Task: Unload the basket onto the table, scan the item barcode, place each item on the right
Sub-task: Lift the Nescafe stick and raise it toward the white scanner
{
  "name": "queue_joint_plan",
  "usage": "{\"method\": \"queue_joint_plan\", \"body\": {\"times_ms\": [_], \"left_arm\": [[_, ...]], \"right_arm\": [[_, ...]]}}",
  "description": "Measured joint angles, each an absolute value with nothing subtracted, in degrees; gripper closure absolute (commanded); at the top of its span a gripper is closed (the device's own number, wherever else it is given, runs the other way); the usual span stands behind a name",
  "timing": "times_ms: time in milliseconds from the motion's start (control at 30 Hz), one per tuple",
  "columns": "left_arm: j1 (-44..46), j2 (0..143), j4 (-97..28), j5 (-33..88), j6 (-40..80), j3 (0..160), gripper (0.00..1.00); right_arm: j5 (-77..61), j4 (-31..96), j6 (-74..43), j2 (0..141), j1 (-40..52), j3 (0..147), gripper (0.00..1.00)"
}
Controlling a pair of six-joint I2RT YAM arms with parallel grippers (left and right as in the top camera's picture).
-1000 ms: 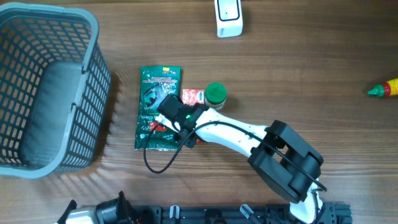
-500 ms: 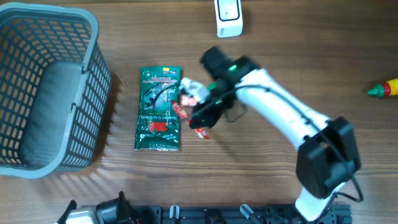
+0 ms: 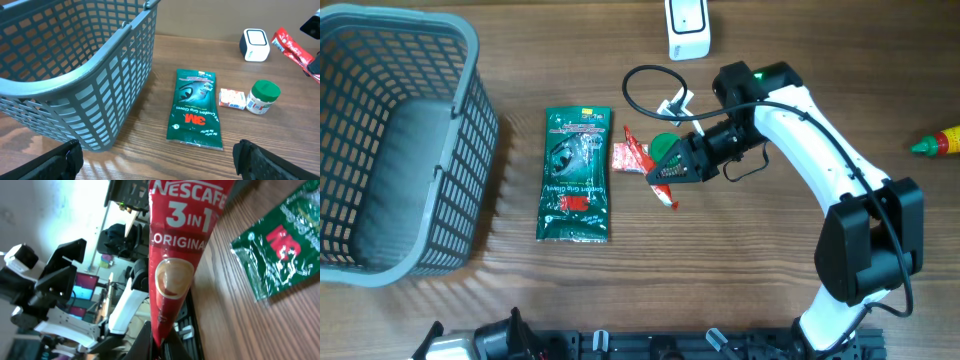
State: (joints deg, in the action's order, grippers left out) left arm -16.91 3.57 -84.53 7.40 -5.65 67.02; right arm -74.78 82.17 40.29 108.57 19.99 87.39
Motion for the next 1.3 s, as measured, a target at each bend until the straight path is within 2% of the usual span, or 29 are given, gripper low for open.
{"method": "queue_joint_plan", "body": {"times_ms": [100, 200, 300, 500, 567, 867, 1067, 1300], "left_arm": [[-16.91, 3.57, -84.53, 7.4, -5.65, 67.02, 0.0], [-16.91, 3.57, -84.53, 7.4, -5.65, 67.02, 0.0], [-16.91, 3.57, -84.53, 7.42, -5.65, 67.02, 0.0], [-16.91, 3.57, -84.53, 7.42, -5.65, 67.02, 0.0], [-16.91, 3.57, -84.53, 7.4, -5.65, 67.02, 0.0], [-16.91, 3.57, -84.53, 7.42, -5.65, 67.02, 0.0], [-16.91, 3.57, -84.53, 7.42, -5.65, 67.02, 0.0], [-16.91, 3.57, -84.53, 7.4, -5.65, 67.02, 0.0]], "right_arm": [[-78.06, 83.37, 45.6, 108.6, 20.1, 85.86, 0.96], [-81.43, 84.68, 45.34, 108.6, 20.21, 84.68, 0.96], [-84.9, 84.77, 36.82, 108.6, 20.21, 84.66, 0.96], [-85.93, 84.58, 8.34, 108.6, 20.18, 84.66, 0.96], [-85.93, 84.6, 3.18, 108.6, 20.18, 84.66, 0.96], [-84.55, 84.38, -8.19, 108.6, 20.14, 84.66, 0.96], [-72.95, 85.65, -25.45, 108.6, 20.14, 84.66, 0.96], [-77.47, 91.31, -29.58, 108.6, 20.14, 84.66, 0.96]]}}
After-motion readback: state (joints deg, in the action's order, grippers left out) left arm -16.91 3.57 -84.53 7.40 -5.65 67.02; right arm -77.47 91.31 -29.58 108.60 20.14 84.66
